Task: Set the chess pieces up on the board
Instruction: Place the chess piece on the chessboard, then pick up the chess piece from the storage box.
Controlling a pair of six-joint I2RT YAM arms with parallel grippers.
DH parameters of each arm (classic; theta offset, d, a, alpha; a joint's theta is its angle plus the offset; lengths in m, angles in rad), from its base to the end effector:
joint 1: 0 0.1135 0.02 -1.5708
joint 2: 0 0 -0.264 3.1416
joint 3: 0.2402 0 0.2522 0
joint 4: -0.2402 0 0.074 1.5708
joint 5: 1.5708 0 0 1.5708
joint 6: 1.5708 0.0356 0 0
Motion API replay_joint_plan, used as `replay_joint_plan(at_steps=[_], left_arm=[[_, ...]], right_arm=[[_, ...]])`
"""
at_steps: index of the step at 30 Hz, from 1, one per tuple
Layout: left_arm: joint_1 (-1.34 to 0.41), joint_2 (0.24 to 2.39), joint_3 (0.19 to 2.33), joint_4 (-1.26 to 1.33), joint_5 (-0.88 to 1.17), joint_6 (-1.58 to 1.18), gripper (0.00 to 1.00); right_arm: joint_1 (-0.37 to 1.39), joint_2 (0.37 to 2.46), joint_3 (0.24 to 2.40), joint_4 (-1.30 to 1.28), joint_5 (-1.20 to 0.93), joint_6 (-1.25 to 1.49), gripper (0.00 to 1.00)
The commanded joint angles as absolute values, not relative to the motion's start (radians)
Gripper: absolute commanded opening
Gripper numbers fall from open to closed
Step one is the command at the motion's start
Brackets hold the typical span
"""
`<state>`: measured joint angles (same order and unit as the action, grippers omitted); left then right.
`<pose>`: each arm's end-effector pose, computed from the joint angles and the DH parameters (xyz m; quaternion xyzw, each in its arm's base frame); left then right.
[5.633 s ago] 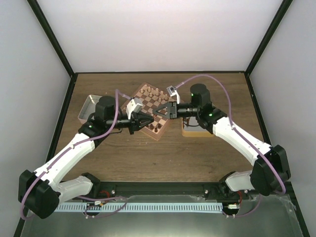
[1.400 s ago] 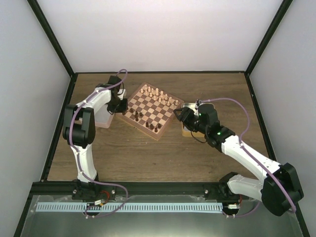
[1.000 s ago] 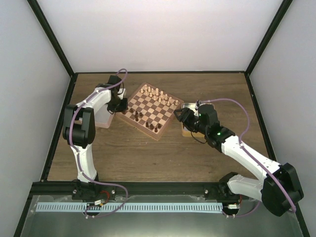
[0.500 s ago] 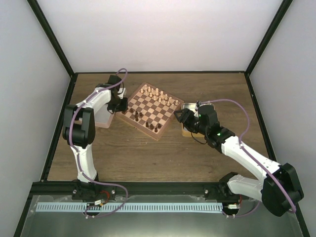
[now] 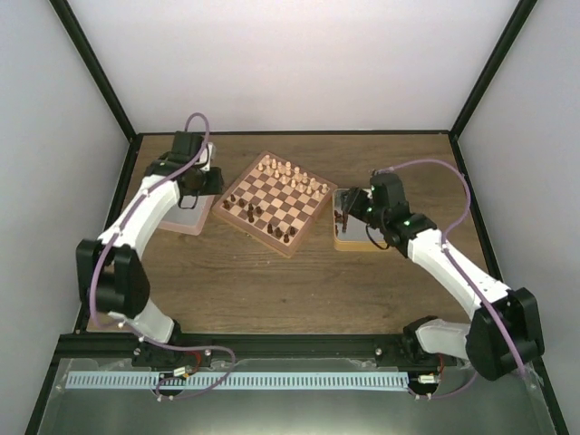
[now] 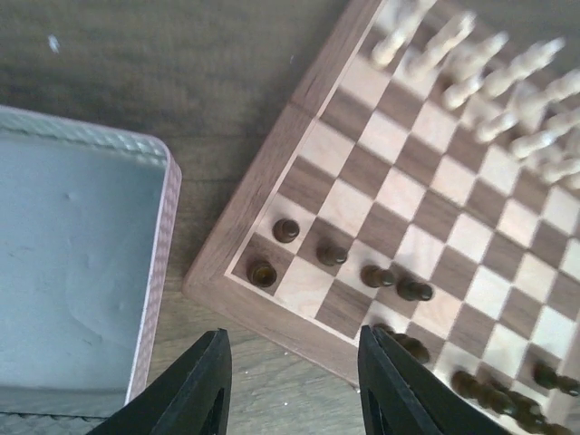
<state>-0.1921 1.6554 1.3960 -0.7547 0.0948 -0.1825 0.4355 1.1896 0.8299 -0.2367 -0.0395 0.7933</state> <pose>0.3452 -0.0706 0.2788 0.0176 0.9604 -0.0959 0.2612 0.2377 0.1122 0.2669 0.1481 0.8710 0.2841 0.3724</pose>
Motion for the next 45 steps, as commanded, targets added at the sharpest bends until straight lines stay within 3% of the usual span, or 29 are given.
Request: replay_joint_plan(at_steps=[1,6,14,22,29,37,45], left_arm=[[-0.187,1.491,1.287,-0.619,0.119,-0.192,0.42],[-0.187,1.321,1.113,-0.429,0.11,-0.197,0.46],[-0.187,1.305,1.078,-0.401,0.113,-0.176,0.46],[-0.187,1.316,1.066,-0.397,0.123,-0.182,0.46],[-0.187,1.305,1.059,-0.389,0.105,-0.186,0.46],[-0.187,1.237,1.018,-0.321,0.141,-0.186,0.46],[-0.189,1.179,0.956,-0.219,0.285,-0.198,0.51]], right_arm=[[0.347,1.278,0.92,-0.369,0.035,0.595,0.54],[0.301,1.459,0.999,-0.368,-0.024,0.509,0.48],[0.301,1.762,1.177,-0.406,-0.044,0.478,0.36],[0.317,1.882,1.257,-0.451,-0.021,0.44,0.35],[0.324,1.97,1.299,-0.488,0.042,0.444,0.27],[0.324,1.9,1.213,-0.399,0.109,0.53,0.08],[0.324,1.603,0.988,-0.157,0.135,0.68,0.08]])
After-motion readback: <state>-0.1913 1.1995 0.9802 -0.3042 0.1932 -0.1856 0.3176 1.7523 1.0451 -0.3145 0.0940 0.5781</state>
